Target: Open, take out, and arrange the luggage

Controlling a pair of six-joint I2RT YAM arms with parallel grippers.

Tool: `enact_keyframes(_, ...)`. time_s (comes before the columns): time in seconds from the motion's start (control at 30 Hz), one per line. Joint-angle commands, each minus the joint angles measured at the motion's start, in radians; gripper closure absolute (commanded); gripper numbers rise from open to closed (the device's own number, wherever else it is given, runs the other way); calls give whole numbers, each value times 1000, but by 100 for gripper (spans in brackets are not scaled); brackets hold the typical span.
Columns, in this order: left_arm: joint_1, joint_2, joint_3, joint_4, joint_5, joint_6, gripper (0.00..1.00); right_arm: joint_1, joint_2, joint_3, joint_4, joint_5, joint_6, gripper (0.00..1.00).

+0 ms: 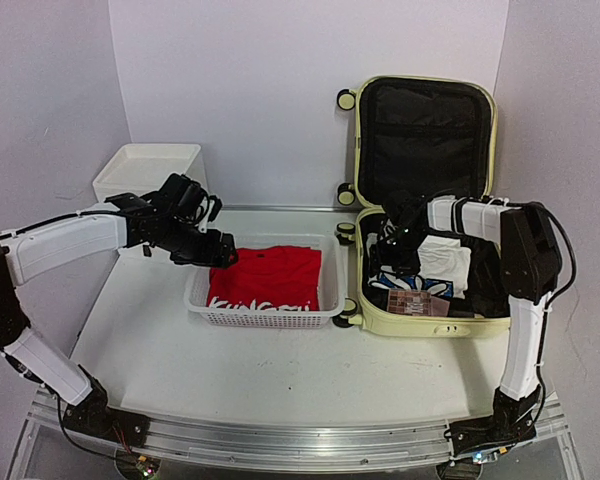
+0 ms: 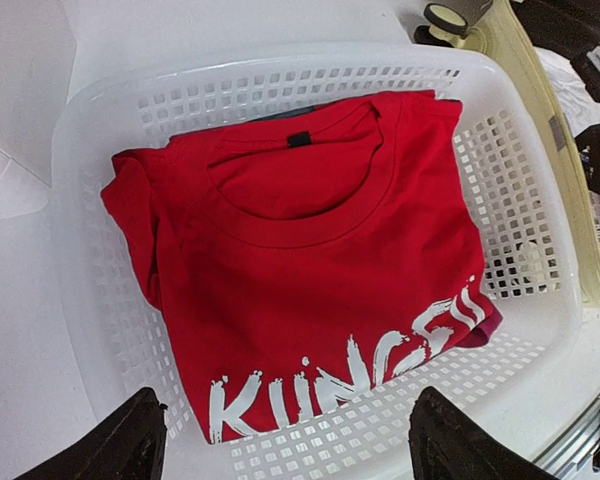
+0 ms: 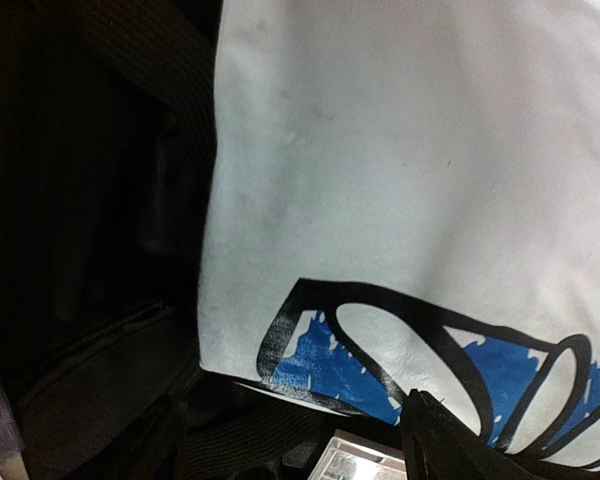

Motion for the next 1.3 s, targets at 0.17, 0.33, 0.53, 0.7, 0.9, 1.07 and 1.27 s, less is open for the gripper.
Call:
enact_keyframes(0.17,3,63,93,-39,-40,27,16,0,63,137,-85,73,-35,23)
enact_keyframes(0.33,3,88,128,-50,-31,49,16,6,113,205,-82,49,2,33)
enact_keyframes(0.53,4,103,162,-72,-36,86,16,27,148,192,-40,75,30,29)
enact_keyframes(0.7,4,113,173,-85,-37,97,17,58,178,197,-28,166,9,20)
enact_keyframes(0.9,4,114,175,-88,-49,90,16,70,183,166,-32,333,2,21)
enact_keyframes(1.07,3,117,175,-91,-55,87,16,71,179,162,-32,276,-32,35)
enact_keyframes(1.27,4,124,175,-94,-58,90,16,47,162,167,-31,133,-52,71)
